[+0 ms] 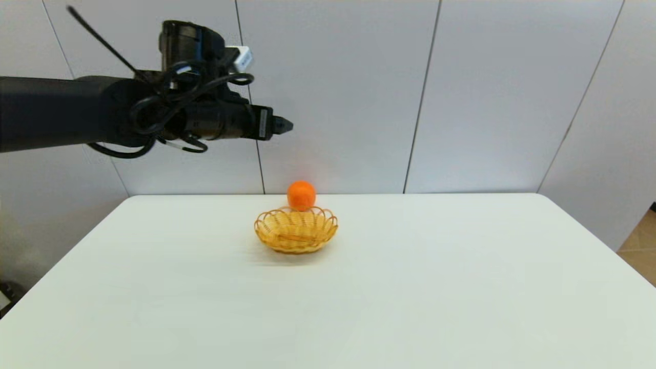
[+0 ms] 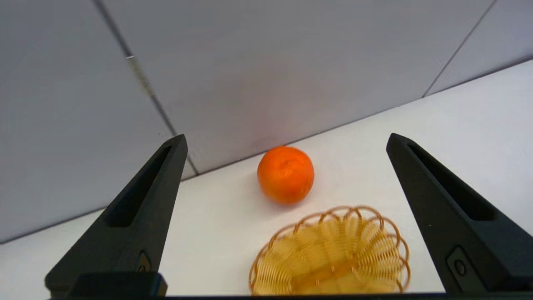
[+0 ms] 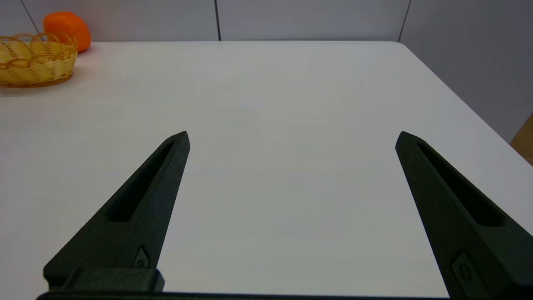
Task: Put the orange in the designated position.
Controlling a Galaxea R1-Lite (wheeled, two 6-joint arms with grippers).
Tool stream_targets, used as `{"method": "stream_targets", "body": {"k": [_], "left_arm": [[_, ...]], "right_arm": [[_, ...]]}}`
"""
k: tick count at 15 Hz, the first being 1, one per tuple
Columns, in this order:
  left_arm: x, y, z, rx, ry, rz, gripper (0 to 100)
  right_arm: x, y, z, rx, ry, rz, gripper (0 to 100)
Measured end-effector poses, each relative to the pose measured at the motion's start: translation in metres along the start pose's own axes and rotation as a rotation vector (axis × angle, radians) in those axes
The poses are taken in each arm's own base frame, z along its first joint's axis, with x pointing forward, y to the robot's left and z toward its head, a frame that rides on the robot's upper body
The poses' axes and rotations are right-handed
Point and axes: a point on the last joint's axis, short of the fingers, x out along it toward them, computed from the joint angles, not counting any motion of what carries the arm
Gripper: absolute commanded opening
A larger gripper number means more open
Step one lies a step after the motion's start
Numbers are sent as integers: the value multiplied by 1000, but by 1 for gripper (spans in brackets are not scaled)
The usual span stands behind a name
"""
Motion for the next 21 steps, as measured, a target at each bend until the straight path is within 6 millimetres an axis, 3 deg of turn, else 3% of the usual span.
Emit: {"method": "stream_targets", "body": {"k": [5, 12, 17, 21], "left_arm": [[-98, 14, -4, -2, -34, 40, 100], [-227, 21, -50, 25, -118, 110, 100], [-291, 21, -103, 53, -169, 221, 100], [-327, 12, -150, 56, -229, 292, 100]], "right_arm": [[0, 0, 0, 0, 0, 1, 100], [0, 0, 0, 0, 1, 1, 100], [0, 0, 0, 0, 0, 0, 100], [0, 0, 0, 0, 1, 1, 100]]}}
